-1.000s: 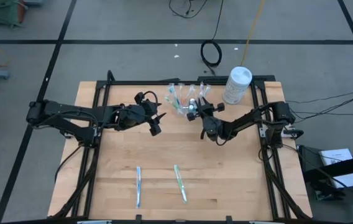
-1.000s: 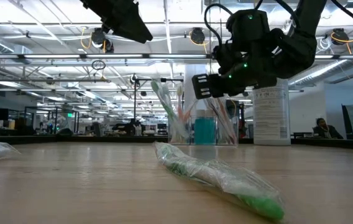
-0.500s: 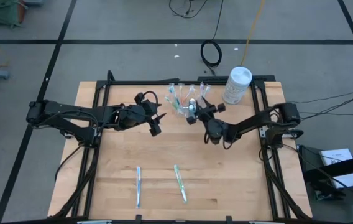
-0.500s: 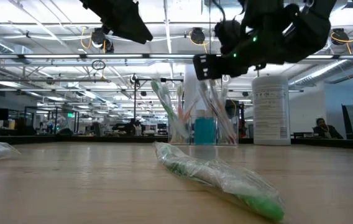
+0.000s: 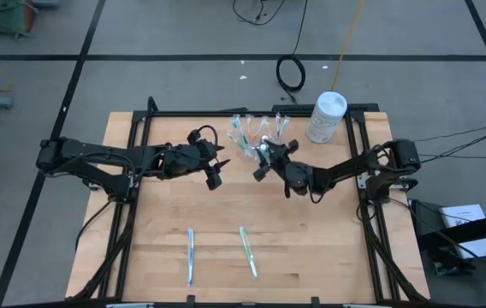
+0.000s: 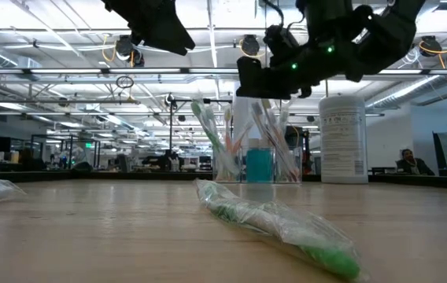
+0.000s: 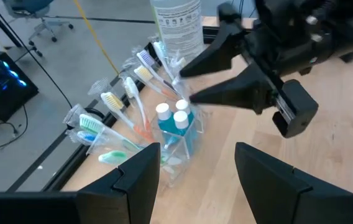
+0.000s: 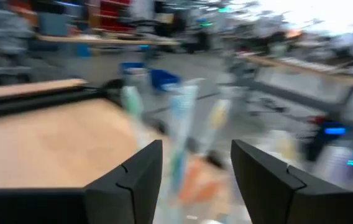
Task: Pick & Place toothbrushing station
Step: Put the blue toothbrush into the transparent organizer
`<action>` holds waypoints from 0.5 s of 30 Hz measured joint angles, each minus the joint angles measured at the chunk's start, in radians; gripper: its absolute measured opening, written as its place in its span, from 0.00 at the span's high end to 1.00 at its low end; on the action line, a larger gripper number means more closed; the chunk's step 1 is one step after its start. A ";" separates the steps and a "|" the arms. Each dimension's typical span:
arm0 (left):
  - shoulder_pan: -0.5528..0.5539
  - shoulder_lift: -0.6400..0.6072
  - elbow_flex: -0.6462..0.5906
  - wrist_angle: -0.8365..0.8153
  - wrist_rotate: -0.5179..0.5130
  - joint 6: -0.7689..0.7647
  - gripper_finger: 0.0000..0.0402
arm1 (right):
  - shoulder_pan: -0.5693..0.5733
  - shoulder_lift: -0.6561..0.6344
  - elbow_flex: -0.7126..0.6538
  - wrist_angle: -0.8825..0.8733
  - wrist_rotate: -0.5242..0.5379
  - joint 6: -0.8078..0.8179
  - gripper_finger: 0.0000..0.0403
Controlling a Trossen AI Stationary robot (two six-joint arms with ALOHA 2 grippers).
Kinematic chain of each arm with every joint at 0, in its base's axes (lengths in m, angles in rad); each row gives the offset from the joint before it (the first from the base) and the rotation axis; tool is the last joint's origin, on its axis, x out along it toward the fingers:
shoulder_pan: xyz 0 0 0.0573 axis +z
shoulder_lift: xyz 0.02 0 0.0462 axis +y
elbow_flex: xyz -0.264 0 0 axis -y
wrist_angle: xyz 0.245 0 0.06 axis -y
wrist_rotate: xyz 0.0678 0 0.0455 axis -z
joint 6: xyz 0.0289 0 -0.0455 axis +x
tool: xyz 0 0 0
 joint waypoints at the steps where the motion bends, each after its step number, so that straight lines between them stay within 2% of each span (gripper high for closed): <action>1: 0.000 0.000 0.000 0.000 0.000 0.000 0.47 | -0.016 0.000 0.000 -0.005 -0.042 0.019 0.53; 11: 0.000 0.000 0.000 0.003 0.000 0.000 0.47 | -0.137 0.001 0.000 -0.092 -0.059 0.009 0.53; 13: 0.000 0.000 0.000 0.001 0.000 0.000 0.47 | -0.138 0.001 0.000 -0.090 -0.017 -0.008 0.53; 15: 0.000 0.000 0.000 0.001 0.000 0.000 0.47 | -0.134 0.001 0.000 -0.090 0.070 -0.050 0.54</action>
